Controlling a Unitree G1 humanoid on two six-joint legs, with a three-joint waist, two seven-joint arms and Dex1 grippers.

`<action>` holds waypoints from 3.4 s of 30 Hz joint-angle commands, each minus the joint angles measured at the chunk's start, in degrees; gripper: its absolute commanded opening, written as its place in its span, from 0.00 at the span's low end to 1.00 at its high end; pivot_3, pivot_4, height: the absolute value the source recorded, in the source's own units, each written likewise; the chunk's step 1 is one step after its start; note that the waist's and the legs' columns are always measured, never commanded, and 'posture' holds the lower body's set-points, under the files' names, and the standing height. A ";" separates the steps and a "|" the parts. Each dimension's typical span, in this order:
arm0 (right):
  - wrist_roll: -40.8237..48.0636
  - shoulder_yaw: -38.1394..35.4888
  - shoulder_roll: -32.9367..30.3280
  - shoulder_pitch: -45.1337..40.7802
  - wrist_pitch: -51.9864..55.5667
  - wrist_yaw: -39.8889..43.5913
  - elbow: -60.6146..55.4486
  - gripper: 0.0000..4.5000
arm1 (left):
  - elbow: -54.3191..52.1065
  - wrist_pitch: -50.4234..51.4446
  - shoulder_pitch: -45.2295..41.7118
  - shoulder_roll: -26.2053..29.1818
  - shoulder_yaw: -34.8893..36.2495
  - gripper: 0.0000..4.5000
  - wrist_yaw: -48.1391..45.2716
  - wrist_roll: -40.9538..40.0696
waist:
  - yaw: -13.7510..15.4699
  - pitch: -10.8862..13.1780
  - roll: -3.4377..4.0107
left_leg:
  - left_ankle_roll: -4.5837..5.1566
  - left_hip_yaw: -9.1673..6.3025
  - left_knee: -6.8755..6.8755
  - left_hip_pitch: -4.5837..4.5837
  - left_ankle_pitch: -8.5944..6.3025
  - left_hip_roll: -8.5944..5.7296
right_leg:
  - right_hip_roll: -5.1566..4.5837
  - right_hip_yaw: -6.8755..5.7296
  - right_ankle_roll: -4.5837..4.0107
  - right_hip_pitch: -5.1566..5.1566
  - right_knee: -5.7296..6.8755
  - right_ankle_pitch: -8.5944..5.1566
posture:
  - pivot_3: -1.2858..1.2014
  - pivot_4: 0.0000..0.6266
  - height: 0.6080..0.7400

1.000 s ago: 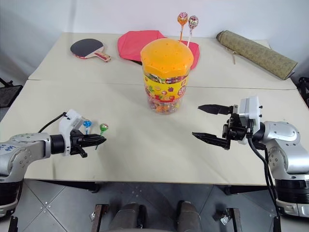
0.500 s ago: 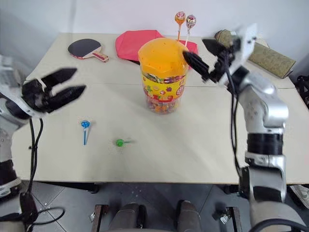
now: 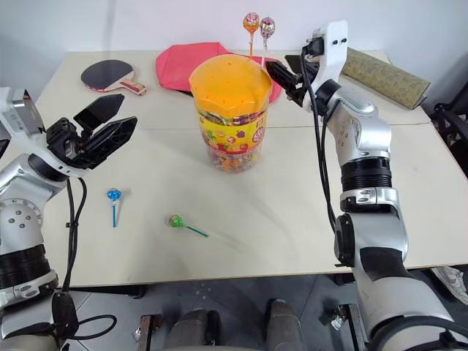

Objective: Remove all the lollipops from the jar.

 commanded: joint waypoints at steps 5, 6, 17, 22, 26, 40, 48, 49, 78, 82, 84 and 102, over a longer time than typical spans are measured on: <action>-0.27 -0.36 0.76 -2.58 -2.06 4.54 -1.52 0.01 | -1.94 -1.27 0.27 1.24 1.19 1.00 -0.24 -2.38 | -0.51 0.00 0.00 | 0.00 0.00 -0.01 0.00 0.00 0.00 | 0.00 0.01 0.00 0.00 0.00 0.00 | 0.52 0.24 1.00; -0.25 -0.51 0.52 -2.60 -2.29 5.17 -1.61 0.01 | -1.69 -1.26 0.02 1.34 1.21 1.00 -0.23 -2.46 | -0.49 0.00 0.00 | 0.00 -0.01 -0.01 0.00 0.00 0.00 | 0.00 0.01 0.00 0.00 -0.01 0.00 | 0.52 0.24 1.00; -0.09 -0.90 -1.84 -3.58 2.16 7.26 -2.79 0.43 | -1.26 -1.45 -0.59 1.71 0.42 1.00 -0.59 -2.28 | -0.47 0.00 0.00 | 0.00 0.00 -0.01 0.00 0.00 0.00 | 0.00 0.03 0.00 0.00 -0.02 0.00 | 0.52 0.24 1.00; -0.95 -0.90 -0.44 -5.85 0.93 6.87 0.47 0.43 | -0.97 -1.79 -0.97 1.58 0.13 1.00 -0.55 -2.15 | -0.50 0.00 0.00 | 0.00 0.01 -0.02 0.00 0.00 0.00 | 0.00 0.03 0.00 -0.01 -0.02 0.00 | 0.52 0.24 1.00; -2.28 -1.15 0.62 -8.38 -1.78 5.64 5.81 0.43 | -0.82 -2.12 -1.24 1.48 -0.14 1.00 -0.60 -1.94 | -0.58 0.00 0.00 | -0.01 0.02 -0.02 0.01 0.00 0.00 | 0.00 0.04 0.00 -0.02 -0.01 0.00 | 0.52 0.24 1.00; 0.52 -5.42 1.65 -12.62 -8.69 8.68 11.68 0.01 | -0.48 -3.27 -1.78 1.13 0.74 1.00 -0.28 -2.47 | -0.51 0.00 0.00 | -0.01 0.02 -0.03 0.00 0.00 -0.01 | 0.00 0.05 0.00 -0.01 -0.02 0.00 | 0.52 0.24 1.00; 7.10 -13.48 -5.34 -14.27 -4.56 11.64 11.39 0.01 | 2.00 -6.58 -3.21 1.41 -1.86 1.00 -5.53 -0.60 | -0.23 0.00 0.00 | -0.01 0.01 -0.03 0.01 0.00 -0.01 | 0.00 0.04 0.00 0.01 -0.02 0.00 | 0.52 0.24 1.00; 4.69 -11.37 -8.38 -13.01 -2.03 11.93 10.98 0.01 | 1.83 -6.46 -2.79 2.08 -2.67 1.00 -6.97 -0.36 | 0.06 0.00 0.00 | 0.00 -0.03 -0.03 0.01 0.00 -0.02 | 0.00 0.03 0.00 0.04 -0.02 0.00 | 0.52 0.24 1.00; -13.75 2.20 -35.82 15.13 -1.47 27.80 7.25 0.75 | -3.45 -9.51 6.44 5.27 -4.53 1.00 -8.93 0.11 | 1.15 0.18 0.45 | 0.05 0.83 -0.01 0.13 -0.02 0.06 | 0.00 0.56 0.00 -0.19 -0.19 0.00 | 0.52 0.24 1.00; -8.12 -0.72 -33.57 11.31 -0.40 34.03 4.89 0.99 | -2.64 -6.80 5.46 4.00 -1.18 1.00 -3.93 -3.15 | 0.77 0.17 0.45 | 0.04 0.84 -0.02 0.21 -0.02 0.13 | 0.04 0.59 0.00 -0.18 -0.14 0.00 | 0.52 0.24 1.00; -2.91 -2.78 -29.08 8.80 3.37 35.36 1.22 0.99 | -1.40 -6.49 4.96 3.12 0.28 1.00 -1.38 -4.06 | 0.81 0.16 0.43 | 0.04 0.83 -0.05 0.27 -0.02 0.14 | 0.05 0.57 0.00 -0.15 -0.13 0.00 | 0.52 0.24 1.00; -3.96 -3.06 1.97 -20.27 -1.33 6.95 21.30 0.99 | -2.10 -6.49 2.14 -0.29 -1.60 1.00 4.23 -3.66 | 0.29 0.13 0.39 | 0.06 0.63 -0.08 0.08 -0.04 0.02 | -0.05 0.36 -0.02 -0.24 0.00 0.02 | 0.52 0.24 1.00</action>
